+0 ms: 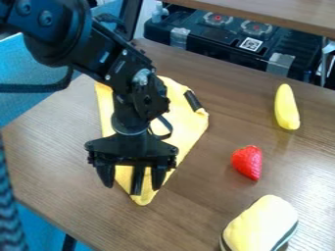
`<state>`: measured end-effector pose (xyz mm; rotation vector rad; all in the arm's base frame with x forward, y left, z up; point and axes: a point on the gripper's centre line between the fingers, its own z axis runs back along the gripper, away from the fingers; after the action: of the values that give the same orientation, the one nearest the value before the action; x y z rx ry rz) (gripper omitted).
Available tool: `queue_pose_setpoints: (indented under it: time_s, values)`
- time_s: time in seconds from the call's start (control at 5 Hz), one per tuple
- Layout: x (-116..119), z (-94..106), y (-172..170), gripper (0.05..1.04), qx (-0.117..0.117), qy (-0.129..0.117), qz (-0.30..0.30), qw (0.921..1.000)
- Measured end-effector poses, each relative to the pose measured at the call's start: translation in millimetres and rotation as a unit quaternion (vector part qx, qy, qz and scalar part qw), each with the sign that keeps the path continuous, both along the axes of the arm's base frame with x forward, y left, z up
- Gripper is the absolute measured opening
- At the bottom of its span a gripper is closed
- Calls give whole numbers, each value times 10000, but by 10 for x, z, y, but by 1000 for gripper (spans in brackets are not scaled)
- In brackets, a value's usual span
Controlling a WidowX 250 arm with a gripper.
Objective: Folded the cloth then moved it acros the table
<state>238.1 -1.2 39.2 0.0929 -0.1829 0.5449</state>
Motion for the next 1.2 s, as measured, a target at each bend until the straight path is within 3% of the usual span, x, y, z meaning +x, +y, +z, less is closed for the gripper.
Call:
queue_pose_setpoints:
  time_s: [0.2,0.6,0.8,1.0,1.2]
  values:
    - [-6,-7,127,952,34,2,147,9999]
    - [-26,-35,157,359,-28,10,60,10000]
    - [-130,-84,64,147,-113,176,-194,9996]
    - [-272,-81,-111,59,-280,253,-520,9979]
    - [-449,-57,-295,51,-427,393,-832,9948]
